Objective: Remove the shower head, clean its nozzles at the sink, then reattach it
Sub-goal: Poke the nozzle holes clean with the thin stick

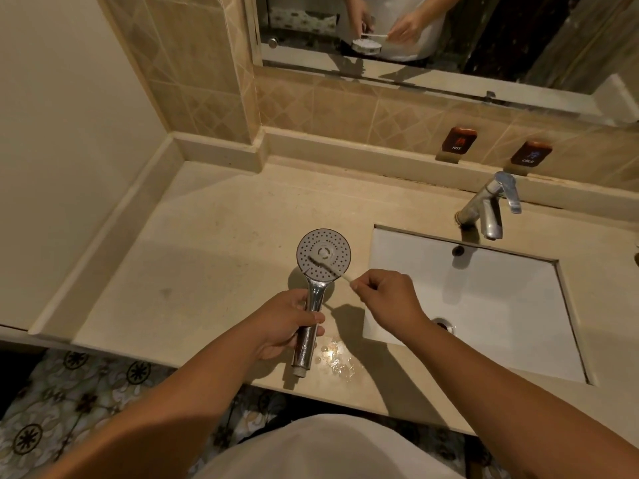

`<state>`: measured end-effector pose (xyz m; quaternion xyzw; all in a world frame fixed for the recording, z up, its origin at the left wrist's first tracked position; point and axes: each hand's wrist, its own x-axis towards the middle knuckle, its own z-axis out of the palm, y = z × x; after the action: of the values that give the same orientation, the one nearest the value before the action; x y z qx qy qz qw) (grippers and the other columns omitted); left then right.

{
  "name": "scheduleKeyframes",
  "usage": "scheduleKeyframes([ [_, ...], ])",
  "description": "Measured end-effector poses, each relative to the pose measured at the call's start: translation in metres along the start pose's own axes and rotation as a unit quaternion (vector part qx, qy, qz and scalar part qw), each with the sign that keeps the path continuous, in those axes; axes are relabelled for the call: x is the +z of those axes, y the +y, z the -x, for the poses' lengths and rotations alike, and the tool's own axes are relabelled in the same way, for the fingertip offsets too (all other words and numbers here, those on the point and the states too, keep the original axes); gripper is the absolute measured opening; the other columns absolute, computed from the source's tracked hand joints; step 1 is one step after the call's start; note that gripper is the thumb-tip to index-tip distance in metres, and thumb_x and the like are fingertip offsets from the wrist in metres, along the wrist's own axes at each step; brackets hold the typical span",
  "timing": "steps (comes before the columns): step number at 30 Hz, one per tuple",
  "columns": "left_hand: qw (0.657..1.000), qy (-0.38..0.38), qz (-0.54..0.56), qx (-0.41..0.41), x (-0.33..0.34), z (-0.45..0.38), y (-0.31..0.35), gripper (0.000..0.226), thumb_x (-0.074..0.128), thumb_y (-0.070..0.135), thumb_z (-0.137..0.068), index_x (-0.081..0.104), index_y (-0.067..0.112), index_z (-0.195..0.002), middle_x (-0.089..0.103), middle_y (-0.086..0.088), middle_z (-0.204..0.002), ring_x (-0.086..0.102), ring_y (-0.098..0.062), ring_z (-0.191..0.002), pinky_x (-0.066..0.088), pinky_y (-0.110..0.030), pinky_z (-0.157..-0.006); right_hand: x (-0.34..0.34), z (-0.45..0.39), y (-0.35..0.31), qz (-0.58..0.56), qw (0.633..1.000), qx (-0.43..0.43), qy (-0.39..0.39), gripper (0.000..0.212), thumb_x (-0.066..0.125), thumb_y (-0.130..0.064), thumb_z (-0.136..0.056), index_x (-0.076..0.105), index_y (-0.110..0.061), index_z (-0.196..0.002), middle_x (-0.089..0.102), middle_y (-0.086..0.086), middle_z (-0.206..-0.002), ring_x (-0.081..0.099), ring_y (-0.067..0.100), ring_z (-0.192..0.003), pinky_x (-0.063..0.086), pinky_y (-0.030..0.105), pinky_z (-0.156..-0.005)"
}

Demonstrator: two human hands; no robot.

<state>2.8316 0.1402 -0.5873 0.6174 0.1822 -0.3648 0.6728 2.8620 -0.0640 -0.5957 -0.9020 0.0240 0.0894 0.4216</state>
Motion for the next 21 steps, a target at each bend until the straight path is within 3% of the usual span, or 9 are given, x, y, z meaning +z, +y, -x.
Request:
scheduleKeyframes([
  [4, 1.000, -0.007, 0.008, 0.001, -0.001, 0.000, 0.002, 0.031, 0.061, -0.002, -0.091, 0.056, 0.006, -0.120, 0.058, -0.018, -0.094, 0.065, -0.024, -0.078, 0.050, -0.063, -0.091, -0.005, -0.003, 0.003, -0.017, 0.998, 0.023, 0.049, 0.019, 0.067, -0.024, -0.090, 0.071, -0.019, -0.072, 0.066, -0.008, -0.064, 0.057, 0.005, -0.061, 0.041, 0.023, -0.058],
  [7, 1.000, -0.001, 0.008, 0.004, -0.002, -0.002, 0.003, 0.030, 0.061, -0.002, -0.091, 0.056, 0.006, -0.119, 0.058, -0.017, -0.092, 0.066, -0.023, -0.077, 0.051, -0.063, -0.090, -0.001, 0.003, 0.002, 0.005, 1.000, 0.007, 0.021, 0.018, 0.067, -0.025, -0.089, 0.072, -0.020, -0.073, 0.065, -0.012, -0.064, 0.058, 0.004, -0.061, 0.043, 0.023, -0.059],
  [11, 1.000, -0.003, 0.010, 0.003, -0.002, -0.003, 0.002, 0.031, 0.061, -0.002, -0.091, 0.056, 0.007, -0.120, 0.058, -0.017, -0.093, 0.066, -0.023, -0.078, 0.051, -0.062, -0.091, -0.008, -0.002, 0.004, -0.010, 0.998, 0.020, 0.052, 0.018, 0.066, -0.026, -0.091, 0.073, -0.018, -0.076, 0.067, -0.007, -0.066, 0.058, 0.007, -0.061, 0.045, 0.025, -0.060],
  [14, 1.000, -0.005, 0.008, 0.003, -0.002, -0.003, 0.000, 0.031, 0.061, -0.002, -0.091, 0.056, 0.008, -0.120, 0.059, -0.015, -0.092, 0.068, -0.021, -0.077, 0.051, -0.061, -0.091, -0.005, 0.002, 0.003, 0.012, 1.000, 0.000, 0.015, 0.018, 0.067, -0.025, -0.090, 0.071, -0.022, -0.073, 0.065, -0.012, -0.064, 0.059, 0.005, -0.062, 0.042, 0.023, -0.059],
  [18, 1.000, -0.003, 0.005, 0.002, -0.002, -0.005, -0.001, 0.032, 0.062, -0.001, -0.090, 0.056, 0.008, -0.121, 0.059, -0.016, -0.096, 0.067, -0.022, -0.079, 0.053, -0.059, -0.090, -0.004, -0.004, -0.003, -0.013, 0.999, 0.020, 0.047, 0.019, 0.066, -0.024, -0.091, 0.070, -0.021, -0.072, 0.066, -0.007, -0.065, 0.059, 0.008, -0.063, 0.043, 0.024, -0.060],
  [21, 1.000, 0.005, 0.010, 0.003, -0.001, -0.007, 0.000, 0.032, 0.062, -0.001, -0.090, 0.056, 0.007, -0.120, 0.060, -0.015, -0.095, 0.068, -0.022, -0.079, 0.054, -0.058, -0.089, 0.002, -0.003, -0.008, 0.009, 1.000, 0.008, 0.014, 0.019, 0.066, -0.024, -0.090, 0.069, -0.023, -0.071, 0.064, -0.011, -0.064, 0.059, 0.006, -0.063, 0.042, 0.022, -0.058],
])
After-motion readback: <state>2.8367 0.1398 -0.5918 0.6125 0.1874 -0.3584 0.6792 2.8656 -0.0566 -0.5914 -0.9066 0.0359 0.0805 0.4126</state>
